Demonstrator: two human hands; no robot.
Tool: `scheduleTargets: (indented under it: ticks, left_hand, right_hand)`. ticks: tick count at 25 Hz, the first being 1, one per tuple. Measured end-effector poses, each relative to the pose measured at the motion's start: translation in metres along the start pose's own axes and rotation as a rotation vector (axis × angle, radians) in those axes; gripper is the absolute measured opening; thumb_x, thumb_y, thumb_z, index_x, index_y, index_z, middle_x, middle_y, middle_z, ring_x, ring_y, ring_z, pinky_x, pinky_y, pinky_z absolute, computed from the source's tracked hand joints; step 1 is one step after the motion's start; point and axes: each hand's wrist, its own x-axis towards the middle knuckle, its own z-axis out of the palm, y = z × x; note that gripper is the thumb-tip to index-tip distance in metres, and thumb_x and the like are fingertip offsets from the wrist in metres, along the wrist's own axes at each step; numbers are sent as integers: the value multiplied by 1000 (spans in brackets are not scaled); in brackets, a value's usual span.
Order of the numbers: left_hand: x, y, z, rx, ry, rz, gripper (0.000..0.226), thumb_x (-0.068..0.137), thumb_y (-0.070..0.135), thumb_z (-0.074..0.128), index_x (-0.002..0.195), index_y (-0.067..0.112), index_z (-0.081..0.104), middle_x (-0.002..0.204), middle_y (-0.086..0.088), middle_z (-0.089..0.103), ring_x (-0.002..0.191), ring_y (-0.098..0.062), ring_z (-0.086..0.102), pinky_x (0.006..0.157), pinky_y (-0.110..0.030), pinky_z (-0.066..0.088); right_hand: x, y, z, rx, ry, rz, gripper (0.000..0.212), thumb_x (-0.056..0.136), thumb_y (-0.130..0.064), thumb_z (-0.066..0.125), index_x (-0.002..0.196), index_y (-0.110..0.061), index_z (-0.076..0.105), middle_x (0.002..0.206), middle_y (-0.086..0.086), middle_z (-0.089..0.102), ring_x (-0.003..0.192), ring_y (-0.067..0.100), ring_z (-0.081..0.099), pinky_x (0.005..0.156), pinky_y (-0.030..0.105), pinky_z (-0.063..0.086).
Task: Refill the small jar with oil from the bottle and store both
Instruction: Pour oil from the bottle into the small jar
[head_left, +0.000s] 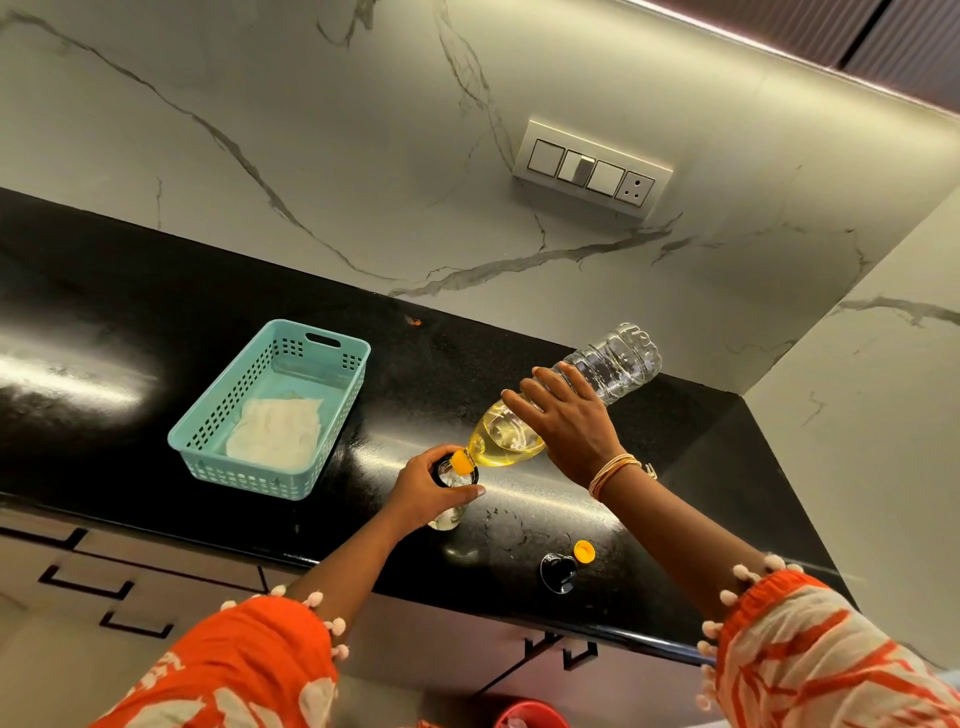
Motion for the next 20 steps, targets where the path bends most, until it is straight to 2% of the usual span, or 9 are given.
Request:
scheduleTargets:
  ticks: [7, 12, 16, 20]
  left_hand:
    - [-1, 1, 0, 3, 4, 11, 51, 55, 45, 86, 99, 25, 68, 93, 2, 73, 91, -16, 68, 89, -40, 55]
    - [-1, 0, 0, 17, -4, 24, 44, 62, 35, 88, 99, 25, 68, 92, 2, 73, 90, -15, 68, 88, -38, 55]
    - [-1, 1, 0, 4, 3, 24, 52, 56, 45, 86, 99, 23, 68, 92, 1, 73, 89, -16, 68, 87, -38, 55]
    - [-1, 0, 0, -3, -1, 4, 52, 55, 45, 86, 99, 25, 68, 92, 2, 73, 90, -16, 69, 89, -41, 56]
  right_hand:
    - [1, 1, -1, 9, -2, 5, 68, 71, -13, 76, 132, -19, 49, 124, 11, 60, 122, 34, 52, 109, 51, 33]
    - [2, 0, 0, 1, 3, 1, 67, 71, -14, 76, 132, -20, 49, 125, 10, 60, 122, 34, 53, 109, 51, 32]
    - [2, 1, 0, 1, 11, -4, 68, 71, -15, 77, 132, -20, 48, 125, 10, 59, 123, 34, 52, 109, 51, 33]
    - [2, 3, 1, 0, 18, -2, 72, 68, -15, 79, 133, -20, 47, 125, 11, 59, 122, 35, 52, 109, 51, 33]
